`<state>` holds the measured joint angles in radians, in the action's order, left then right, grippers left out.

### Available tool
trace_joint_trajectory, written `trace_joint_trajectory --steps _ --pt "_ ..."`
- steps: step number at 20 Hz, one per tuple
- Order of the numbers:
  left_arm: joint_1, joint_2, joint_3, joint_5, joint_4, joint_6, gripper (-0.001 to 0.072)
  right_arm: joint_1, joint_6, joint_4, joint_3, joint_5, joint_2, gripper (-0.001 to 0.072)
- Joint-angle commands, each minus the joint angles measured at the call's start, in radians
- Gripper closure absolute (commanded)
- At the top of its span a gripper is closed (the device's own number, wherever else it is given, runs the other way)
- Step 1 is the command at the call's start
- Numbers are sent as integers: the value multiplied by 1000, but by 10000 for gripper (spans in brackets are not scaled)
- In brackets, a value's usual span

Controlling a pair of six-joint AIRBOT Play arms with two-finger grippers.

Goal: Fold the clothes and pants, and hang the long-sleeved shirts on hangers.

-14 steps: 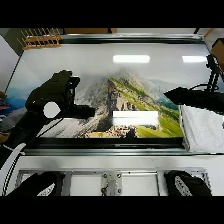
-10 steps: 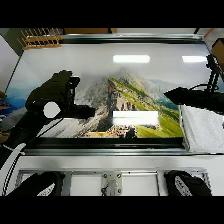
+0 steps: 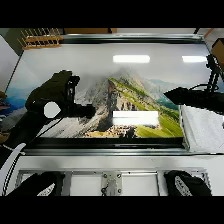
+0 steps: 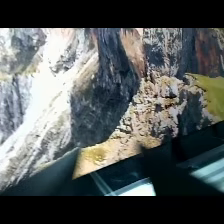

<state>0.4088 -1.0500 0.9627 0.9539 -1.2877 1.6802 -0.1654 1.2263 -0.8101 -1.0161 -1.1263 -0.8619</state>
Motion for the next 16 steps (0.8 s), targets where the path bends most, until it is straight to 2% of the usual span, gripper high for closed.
trace_joint_trajectory --steps 1,4,6,9,13,16 --pt "-39 -14 46 10 -210 -51 7 1 0 1 -1 0 -1 677" --pt "-163 -64 116 133 -503 -51 8 1 0 2 -1 0 -1 677" --pt "-259 -107 102 166 -525 -51 8 1 0 3 -1 0 -1 677" --pt "-309 -202 26 58 -528 -64 8 1 0 3 -1 0 -1 677" --pt "-257 -371 14 -84 -575 -86 8 1 0 3 -1 0 0 677" --pt "-224 -482 53 -89 -616 -87 8 1 0 3 -1 0 -1 677"
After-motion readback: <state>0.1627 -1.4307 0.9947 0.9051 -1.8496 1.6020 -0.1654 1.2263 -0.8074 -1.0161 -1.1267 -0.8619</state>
